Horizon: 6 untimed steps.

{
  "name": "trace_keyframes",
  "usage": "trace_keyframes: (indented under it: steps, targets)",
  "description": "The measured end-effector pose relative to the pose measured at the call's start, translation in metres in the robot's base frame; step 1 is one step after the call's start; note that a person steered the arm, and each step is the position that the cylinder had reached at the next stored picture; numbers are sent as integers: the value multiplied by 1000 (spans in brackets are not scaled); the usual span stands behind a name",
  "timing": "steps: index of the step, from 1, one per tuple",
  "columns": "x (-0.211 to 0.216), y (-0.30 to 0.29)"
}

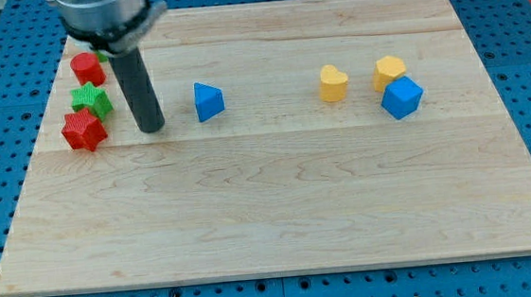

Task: Push the triangle to the left of the heart

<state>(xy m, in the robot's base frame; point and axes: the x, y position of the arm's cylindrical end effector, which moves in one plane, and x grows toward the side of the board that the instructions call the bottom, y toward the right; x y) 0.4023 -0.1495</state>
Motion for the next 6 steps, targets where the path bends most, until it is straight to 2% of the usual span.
trace_keyframes:
  steps: [1,2,3,4,5,6]
  targets:
    - [-12,42]
    - [2,176]
    - [9,226]
    - [12,145]
    - [-3,98]
    - [-22,154]
